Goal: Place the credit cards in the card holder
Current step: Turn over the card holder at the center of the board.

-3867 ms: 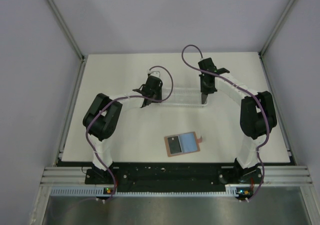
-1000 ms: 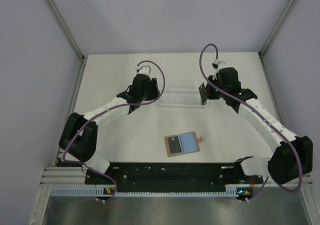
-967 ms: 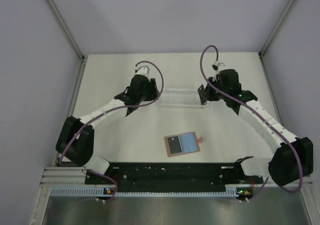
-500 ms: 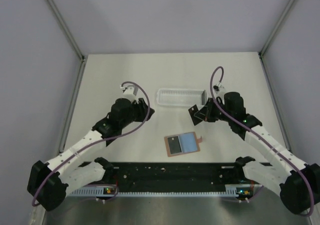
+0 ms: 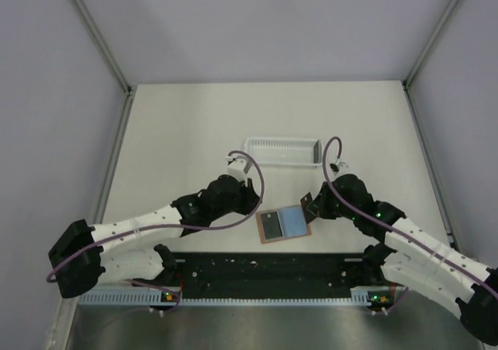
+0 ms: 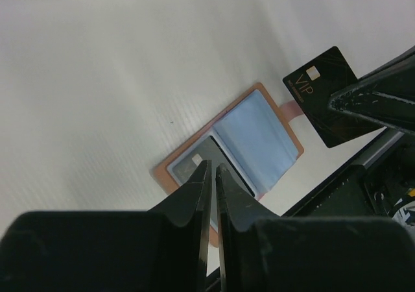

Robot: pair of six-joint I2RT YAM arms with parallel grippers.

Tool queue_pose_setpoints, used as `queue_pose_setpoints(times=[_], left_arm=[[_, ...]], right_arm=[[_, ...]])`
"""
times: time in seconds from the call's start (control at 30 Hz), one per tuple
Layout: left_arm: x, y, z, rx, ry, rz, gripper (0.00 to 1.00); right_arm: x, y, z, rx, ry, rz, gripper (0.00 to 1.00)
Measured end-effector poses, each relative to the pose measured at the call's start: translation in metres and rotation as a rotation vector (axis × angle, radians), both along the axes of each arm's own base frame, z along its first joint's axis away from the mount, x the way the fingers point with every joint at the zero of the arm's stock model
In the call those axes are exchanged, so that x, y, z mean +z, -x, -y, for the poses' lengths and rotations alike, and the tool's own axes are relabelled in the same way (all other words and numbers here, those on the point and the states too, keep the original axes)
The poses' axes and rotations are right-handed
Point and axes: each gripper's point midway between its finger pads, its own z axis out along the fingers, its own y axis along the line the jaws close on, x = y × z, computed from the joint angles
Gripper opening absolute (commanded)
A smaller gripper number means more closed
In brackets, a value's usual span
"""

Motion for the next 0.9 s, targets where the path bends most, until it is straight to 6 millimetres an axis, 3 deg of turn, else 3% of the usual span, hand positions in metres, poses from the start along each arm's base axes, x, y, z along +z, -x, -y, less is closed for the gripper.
queue_pose_setpoints(times=[0.23,0.4,0.9], left_arm=[[-0.018,0.029,0.035,-0.114,-0.021,-0.008,0.18],[-0.034,0.046,0.060,-0.188,-0.025,-0.004,0.18],[-0.056,0.042,0.117,-0.275,0.017,0.000,0.17]], right_arm=[[-0.010,0.000,0.018,-0.121,0.034,0.003,0.00],[-0.035,0.009,0.026,-0.150,0.054,-0.051,0.00],[-0.051,0.014,0.032,-0.176,0.074,-0.082,0.00]])
